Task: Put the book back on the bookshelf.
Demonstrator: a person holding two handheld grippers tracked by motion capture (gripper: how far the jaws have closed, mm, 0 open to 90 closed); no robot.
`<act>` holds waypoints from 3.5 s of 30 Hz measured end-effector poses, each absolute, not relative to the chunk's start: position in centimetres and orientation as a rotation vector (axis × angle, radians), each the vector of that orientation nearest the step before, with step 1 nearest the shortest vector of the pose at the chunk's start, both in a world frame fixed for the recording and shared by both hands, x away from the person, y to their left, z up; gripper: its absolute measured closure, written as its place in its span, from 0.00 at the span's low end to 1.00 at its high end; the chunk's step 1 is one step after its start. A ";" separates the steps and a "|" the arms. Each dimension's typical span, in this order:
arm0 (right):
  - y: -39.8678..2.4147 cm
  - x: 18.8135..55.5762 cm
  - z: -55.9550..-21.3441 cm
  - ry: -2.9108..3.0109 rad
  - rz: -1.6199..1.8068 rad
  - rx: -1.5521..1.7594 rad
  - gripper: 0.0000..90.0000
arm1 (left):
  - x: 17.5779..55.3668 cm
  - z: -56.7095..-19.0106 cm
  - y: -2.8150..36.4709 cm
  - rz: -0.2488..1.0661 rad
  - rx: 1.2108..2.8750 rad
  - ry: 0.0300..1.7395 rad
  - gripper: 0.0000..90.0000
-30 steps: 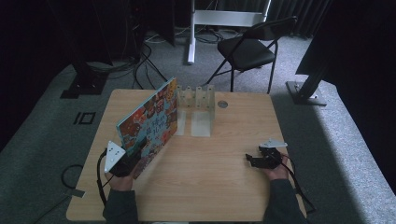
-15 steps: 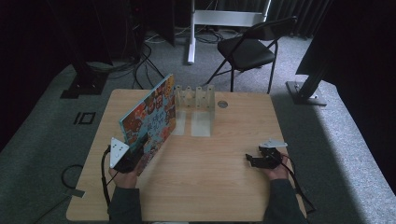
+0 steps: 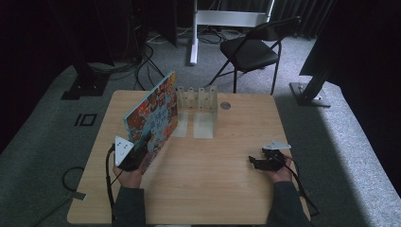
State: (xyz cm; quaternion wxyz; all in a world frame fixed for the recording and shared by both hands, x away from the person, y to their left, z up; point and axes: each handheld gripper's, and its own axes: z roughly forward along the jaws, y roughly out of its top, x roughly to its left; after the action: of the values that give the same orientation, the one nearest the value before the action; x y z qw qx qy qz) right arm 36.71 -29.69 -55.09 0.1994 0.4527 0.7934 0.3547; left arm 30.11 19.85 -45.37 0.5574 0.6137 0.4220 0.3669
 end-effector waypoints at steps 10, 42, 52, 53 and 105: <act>-29.7 36.7 -55.1 2.219 0.992 1.265 0.27 | 31.0 -45.4 18.7 0.920 1.450 1.044 0.90; -29.7 36.7 -55.1 2.219 0.993 1.265 0.27 | 32.7 -45.8 16.2 1.012 1.446 1.088 0.90; -29.7 36.7 -55.1 2.220 0.993 1.265 0.27 | 33.2 -46.0 15.8 1.011 1.434 1.115 0.90; -29.7 36.7 -55.1 2.220 0.993 1.265 0.27 | 33.4 -46.1 15.8 1.007 1.428 1.128 0.90; -29.8 36.7 -55.1 2.227 1.007 1.264 0.27 | 34.1 -48.1 12.8 1.190 1.306 1.178 0.89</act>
State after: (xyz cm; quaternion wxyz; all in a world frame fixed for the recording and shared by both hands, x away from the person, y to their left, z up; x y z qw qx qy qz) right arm 36.74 -29.79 -55.09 0.1939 0.4507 0.7940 0.3591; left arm 34.06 12.76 -48.12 0.4875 0.5370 0.4844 0.4892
